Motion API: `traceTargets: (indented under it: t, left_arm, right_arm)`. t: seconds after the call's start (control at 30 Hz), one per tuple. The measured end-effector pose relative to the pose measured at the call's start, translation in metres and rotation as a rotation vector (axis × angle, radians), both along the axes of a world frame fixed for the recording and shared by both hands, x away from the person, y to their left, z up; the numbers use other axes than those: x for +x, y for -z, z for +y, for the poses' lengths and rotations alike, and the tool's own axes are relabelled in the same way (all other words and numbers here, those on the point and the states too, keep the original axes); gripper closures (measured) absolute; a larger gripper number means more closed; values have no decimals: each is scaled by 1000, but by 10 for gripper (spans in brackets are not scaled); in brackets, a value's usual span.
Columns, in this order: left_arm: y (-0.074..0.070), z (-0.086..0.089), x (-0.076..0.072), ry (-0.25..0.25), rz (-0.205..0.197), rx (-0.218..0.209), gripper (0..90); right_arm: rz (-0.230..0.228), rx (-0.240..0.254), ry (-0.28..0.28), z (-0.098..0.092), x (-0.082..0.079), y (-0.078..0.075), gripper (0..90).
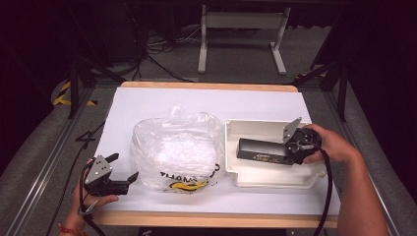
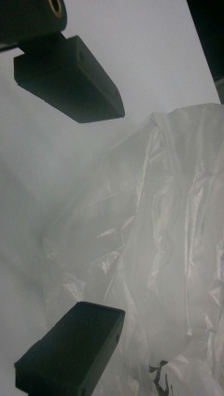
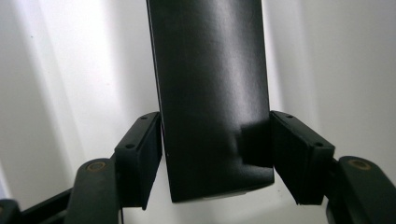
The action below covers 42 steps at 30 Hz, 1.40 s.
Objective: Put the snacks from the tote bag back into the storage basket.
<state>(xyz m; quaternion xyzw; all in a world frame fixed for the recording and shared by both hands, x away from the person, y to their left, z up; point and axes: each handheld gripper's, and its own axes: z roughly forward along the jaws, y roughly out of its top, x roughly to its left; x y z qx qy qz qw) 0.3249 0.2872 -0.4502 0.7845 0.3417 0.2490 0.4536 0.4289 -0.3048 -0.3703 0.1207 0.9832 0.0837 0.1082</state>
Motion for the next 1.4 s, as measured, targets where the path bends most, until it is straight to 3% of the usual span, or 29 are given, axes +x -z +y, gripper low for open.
traceTargets:
  t: [0.37, 0.63, 0.73, 1.1, 1.4]
  left_arm:
    - [0, 0, 0, 2, 2, 0, 62]
    - [0, -1, 1, 1, 1, 0, 62]
    - [0, -1, 0, 2, 1, 0, 62]
    - [0, -1, 0, 2, 1, -2, 62]
    - [-1, -1, 0, 2, 2, -5, 62]
  right_arm:
    - [-30, 24, 23, -8, -3, -4, 364]
    - [-105, 46, 37, -12, -7, -10, 364]
    - [-109, 50, 49, -13, -8, -11, 366]
    - [-153, 113, 36, -15, -18, -21, 364]
    - [-223, 183, 59, -17, -30, -32, 342]
